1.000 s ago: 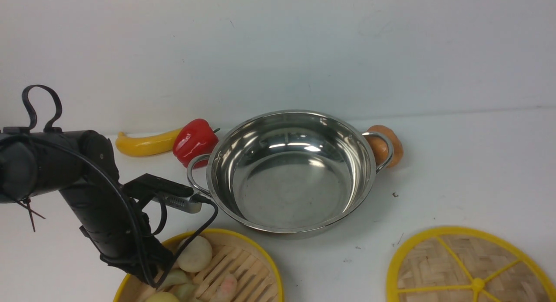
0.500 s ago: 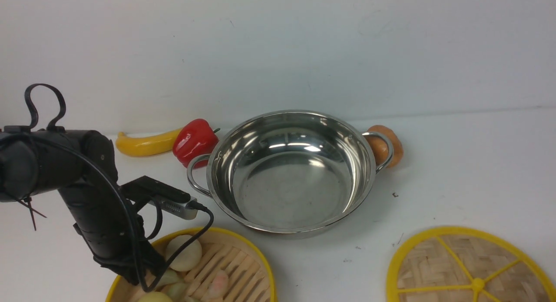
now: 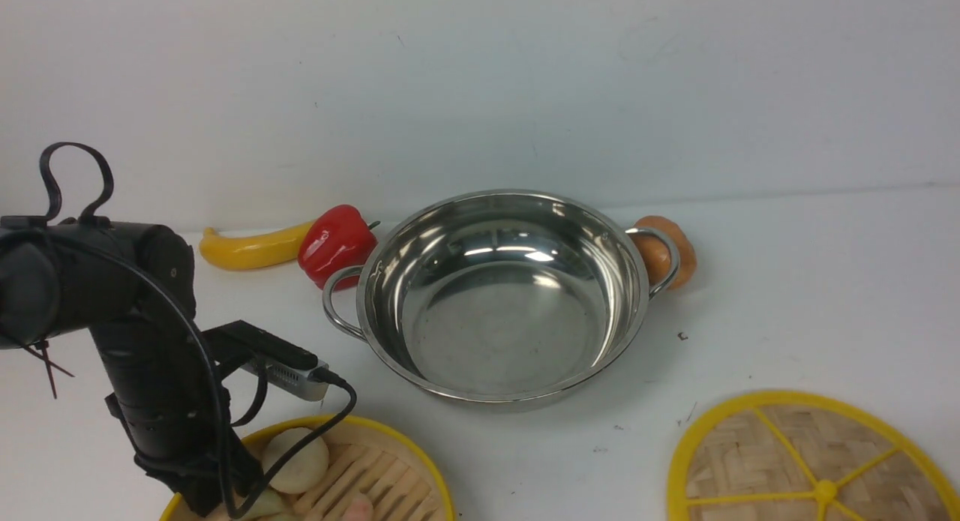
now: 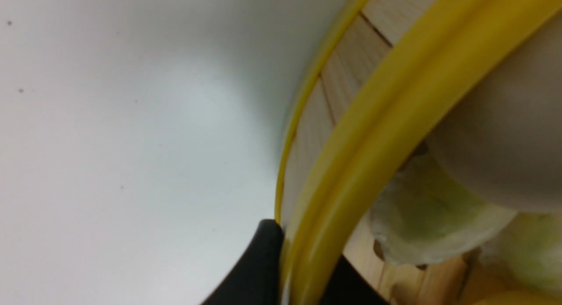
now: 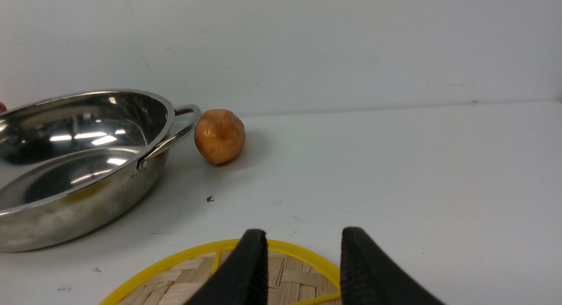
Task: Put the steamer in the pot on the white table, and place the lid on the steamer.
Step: 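Grasp the rim of the steamer basket holding the buns with the left gripper, then place the bamboo steamer basket with dumplings into the steel pot with the left gripper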
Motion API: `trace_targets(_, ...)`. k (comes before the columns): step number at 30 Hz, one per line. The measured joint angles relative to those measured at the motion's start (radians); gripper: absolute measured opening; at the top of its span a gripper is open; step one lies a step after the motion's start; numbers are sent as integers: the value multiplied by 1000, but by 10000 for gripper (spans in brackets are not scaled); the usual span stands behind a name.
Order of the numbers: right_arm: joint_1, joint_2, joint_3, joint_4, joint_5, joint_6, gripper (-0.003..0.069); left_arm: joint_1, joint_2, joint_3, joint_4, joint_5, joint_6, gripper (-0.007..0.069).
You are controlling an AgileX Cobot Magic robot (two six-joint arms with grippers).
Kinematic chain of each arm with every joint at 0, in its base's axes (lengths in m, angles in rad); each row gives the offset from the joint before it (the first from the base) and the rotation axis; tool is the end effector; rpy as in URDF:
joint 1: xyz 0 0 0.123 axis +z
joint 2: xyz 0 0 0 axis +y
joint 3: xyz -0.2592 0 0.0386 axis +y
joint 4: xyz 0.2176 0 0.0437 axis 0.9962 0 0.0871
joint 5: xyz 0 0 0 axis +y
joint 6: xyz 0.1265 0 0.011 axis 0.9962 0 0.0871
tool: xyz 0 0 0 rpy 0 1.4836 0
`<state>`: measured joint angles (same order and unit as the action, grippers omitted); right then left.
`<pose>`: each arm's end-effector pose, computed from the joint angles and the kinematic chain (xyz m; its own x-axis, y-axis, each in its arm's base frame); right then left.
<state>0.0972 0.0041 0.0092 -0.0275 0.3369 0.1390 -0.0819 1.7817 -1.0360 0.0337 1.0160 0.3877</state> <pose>0.0814 0.0068 0.1704 -0.2670 0.0873 -0.9597 -0.0586 0.9926 0.1066 0.2677 -0.0183 0.1266 -0.8775 0.4676 0.1061 0.4689 0.8831 -0.0146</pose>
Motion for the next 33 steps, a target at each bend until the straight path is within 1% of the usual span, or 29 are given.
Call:
trace_targets(3, 0, 0, 0, 0, 0, 0, 249, 2, -34, 2, 14, 16, 2, 30)
trace_targets(8, 0, 0, 0, 0, 0, 0, 249, 35, -116, 4, 28, 68, 3, 30)
trace_targets(12, 0, 0, 0, 0, 0, 0, 249, 62, -201, 3, -21, 81, 24, 30)
trace_targets(17, 0, 0, 0, 0, 0, 0, 249, 62, -252, -29, -93, 131, 37, 30)
trace_targets(21, 0, 0, 0, 0, 0, 0, 249, 62, -268, -102, -129, 183, 37, 30)
trace_targets(24, 0, 0, 0, 0, 0, 0, 249, 62, -269, -161, -130, 187, 28, 30)
trace_targets(33, 0, 0, 0, 0, 0, 0, 249, 59, -223, -435, -130, 199, -32, 30)
